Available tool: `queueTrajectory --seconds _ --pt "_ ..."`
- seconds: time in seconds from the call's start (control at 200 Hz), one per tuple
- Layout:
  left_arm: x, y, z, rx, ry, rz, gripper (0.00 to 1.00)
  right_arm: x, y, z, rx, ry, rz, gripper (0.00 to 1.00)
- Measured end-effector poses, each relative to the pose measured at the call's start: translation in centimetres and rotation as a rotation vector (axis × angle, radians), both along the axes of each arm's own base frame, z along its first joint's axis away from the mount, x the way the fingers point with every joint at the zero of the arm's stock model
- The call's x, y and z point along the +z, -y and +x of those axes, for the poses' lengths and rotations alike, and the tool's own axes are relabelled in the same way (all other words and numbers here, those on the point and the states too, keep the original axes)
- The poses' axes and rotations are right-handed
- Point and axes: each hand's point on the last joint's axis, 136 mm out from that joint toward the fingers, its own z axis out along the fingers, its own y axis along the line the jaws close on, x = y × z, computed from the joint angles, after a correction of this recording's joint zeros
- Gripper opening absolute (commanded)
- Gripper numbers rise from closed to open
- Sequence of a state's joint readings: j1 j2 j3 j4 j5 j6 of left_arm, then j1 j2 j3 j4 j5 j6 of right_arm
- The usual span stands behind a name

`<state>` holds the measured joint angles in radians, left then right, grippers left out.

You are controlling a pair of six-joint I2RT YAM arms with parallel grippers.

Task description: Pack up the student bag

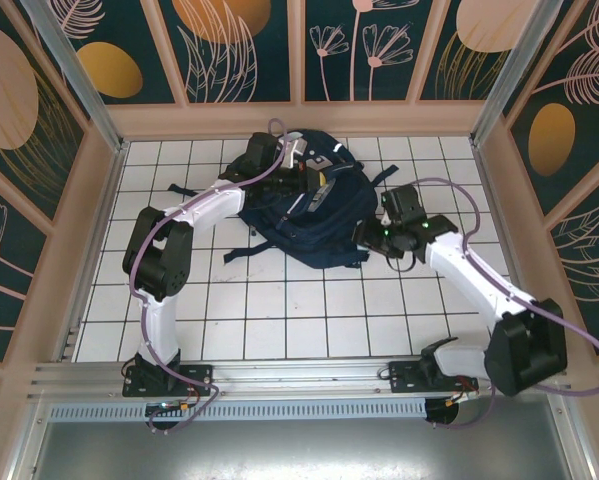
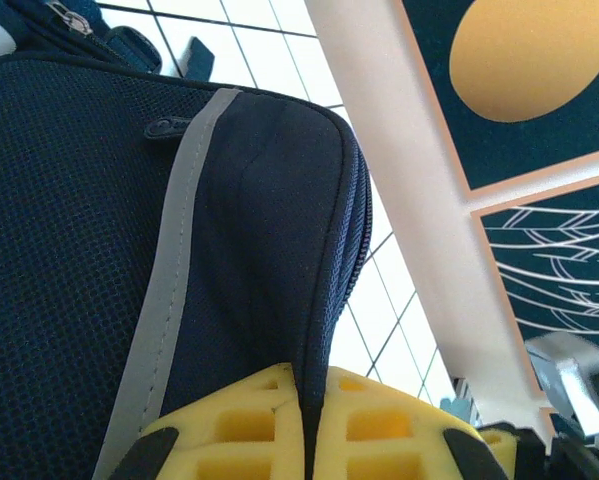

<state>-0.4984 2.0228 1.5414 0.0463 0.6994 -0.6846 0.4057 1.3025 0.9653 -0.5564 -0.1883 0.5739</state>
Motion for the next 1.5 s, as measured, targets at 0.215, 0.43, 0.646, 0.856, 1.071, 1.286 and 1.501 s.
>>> queueTrajectory --seconds 0.215,0.43,0.646,0.856,1.071,1.286,1.501 --pt "-0.1 -0.1 0.2 0.014 0.004 0.007 0.00 0.3 -3.9 5.7 0.039 0.027 0.110 0.48" --pt "0.3 0.0 0.4 0.026 -0.011 -0.020 0.00 0.2 -5.4 9.7 -0.004 0.077 0.197 0.54" --pt "0.3 -0.1 0.5 0.033 -0.021 -0.032 0.00 0.9 -6.8 11.3 -0.016 0.089 0.291 0.79" --pt "0.4 0.0 0.5 0.038 -0.025 -0.041 0.00 2.2 -6.2 11.4 -0.021 0.137 0.293 0.70" --pt "0.5 0.0 0.6 0.041 -0.030 -0.047 0.00 2.6 -3.7 10.7 -0.067 0.176 0.280 0.45" --pt "0.4 0.0 0.5 0.041 -0.036 -0.054 0.00 1.4 -4.0 10.6 -0.062 0.170 0.289 0.31" --pt "0.0 0.2 0.0 0.051 -0.065 -0.089 0.00 -1.5 -7.2 11.8 -0.010 0.121 0.278 0.31"
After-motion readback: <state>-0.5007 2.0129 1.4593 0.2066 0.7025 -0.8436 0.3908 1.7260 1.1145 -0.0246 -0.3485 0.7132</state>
